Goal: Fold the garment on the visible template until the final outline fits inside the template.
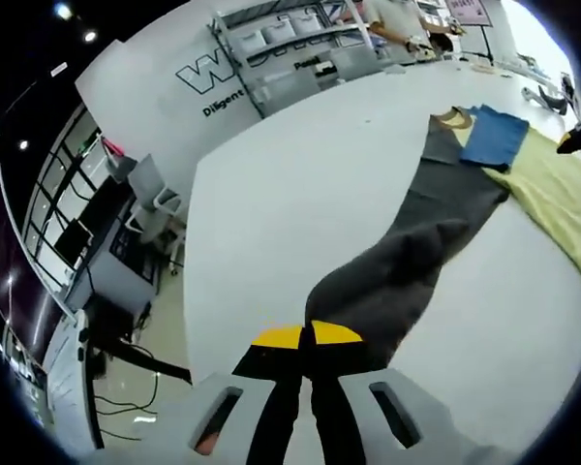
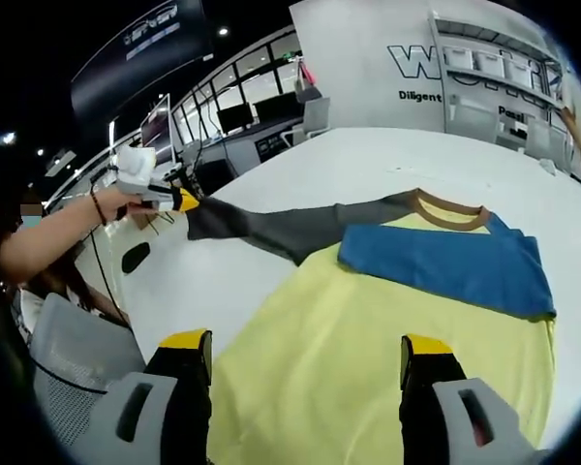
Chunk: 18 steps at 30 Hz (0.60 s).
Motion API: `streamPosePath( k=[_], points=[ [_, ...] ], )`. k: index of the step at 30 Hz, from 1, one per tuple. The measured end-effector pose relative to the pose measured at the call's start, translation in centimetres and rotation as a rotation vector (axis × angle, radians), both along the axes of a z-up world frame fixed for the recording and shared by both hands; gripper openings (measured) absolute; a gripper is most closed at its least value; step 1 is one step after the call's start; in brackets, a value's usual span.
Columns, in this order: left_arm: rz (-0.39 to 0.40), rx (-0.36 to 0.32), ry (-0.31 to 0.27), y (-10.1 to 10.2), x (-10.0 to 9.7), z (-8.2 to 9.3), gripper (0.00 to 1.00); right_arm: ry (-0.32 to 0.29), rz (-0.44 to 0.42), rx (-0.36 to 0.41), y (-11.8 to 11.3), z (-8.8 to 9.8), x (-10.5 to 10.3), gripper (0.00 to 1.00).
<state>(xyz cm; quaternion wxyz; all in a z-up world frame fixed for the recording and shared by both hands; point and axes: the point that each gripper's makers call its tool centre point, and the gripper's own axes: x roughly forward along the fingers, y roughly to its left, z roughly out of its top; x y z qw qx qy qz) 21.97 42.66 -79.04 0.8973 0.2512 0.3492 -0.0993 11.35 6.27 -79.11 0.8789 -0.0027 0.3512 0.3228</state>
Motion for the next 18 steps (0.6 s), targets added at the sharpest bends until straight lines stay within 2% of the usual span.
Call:
streamPosePath(
  k=[11,18],
  points=[
    [0.029,-0.022,0.06,0.7,-0.4,-2.6,0.04,0.008,-0.002,0.0,0.1,-0.3,-0.2,0.78],
    [0.051,-0.028,0.067,1.0,-0.2,-3.5,0.04,0.003,0.004,0.0,0.4,-0.1,-0.2,0.78]
  ],
)
